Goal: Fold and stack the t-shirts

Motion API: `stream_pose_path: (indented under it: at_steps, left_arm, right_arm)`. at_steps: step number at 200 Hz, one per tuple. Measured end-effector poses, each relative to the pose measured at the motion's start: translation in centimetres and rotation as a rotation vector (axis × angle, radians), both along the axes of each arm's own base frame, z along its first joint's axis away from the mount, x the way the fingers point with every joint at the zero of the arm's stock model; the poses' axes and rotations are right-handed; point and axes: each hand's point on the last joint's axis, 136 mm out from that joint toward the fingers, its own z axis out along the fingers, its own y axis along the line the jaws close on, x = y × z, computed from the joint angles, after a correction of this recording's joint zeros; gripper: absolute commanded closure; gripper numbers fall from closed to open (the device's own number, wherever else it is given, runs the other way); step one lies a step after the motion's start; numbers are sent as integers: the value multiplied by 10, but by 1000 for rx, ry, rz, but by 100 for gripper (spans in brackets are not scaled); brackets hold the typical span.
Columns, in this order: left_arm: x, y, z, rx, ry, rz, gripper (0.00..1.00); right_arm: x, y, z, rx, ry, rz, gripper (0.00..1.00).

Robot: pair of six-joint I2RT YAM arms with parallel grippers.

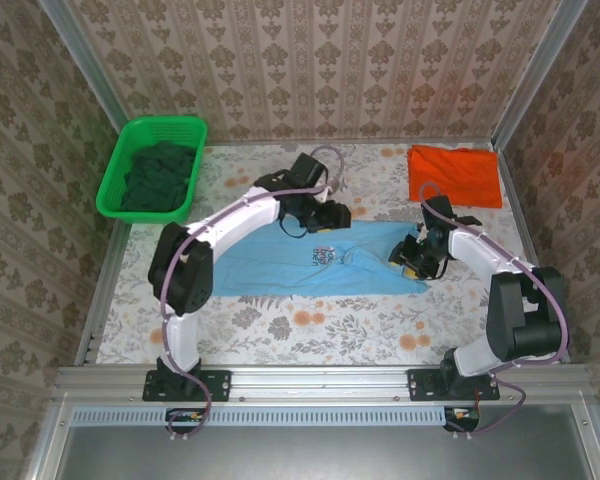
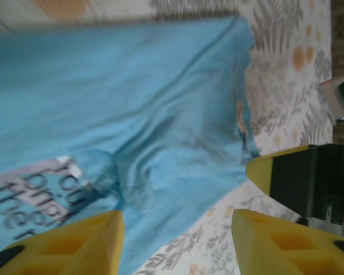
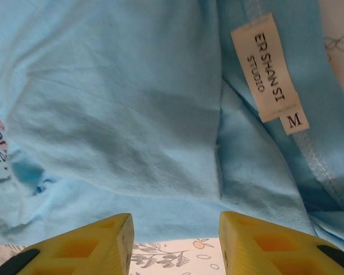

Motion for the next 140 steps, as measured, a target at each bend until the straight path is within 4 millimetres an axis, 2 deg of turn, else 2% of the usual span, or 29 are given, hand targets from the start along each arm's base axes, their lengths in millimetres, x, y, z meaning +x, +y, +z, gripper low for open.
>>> stream_pose_path:
  at_steps: [33, 58, 78, 92, 140]
  left_arm:
    - [-14, -10, -51, 60, 119, -15, 48]
    - [-24, -14, -76, 107, 173, -28, 48]
    - [-29, -19, -82, 121, 187, -37, 47]
    - [-31, -23, -81, 119, 189, -39, 49]
    - [-27, -36, -76, 102, 182, -35, 70]
  right_arm:
    - [0, 0, -6, -4, 12, 10, 57]
    - [2, 0, -14, -9, 24, 20, 58]
    - [2, -3, -20, -24, 37, 25, 60]
    - [2, -3, -22, -29, 36, 27, 65]
    - [5, -3, -28, -34, 33, 41, 89]
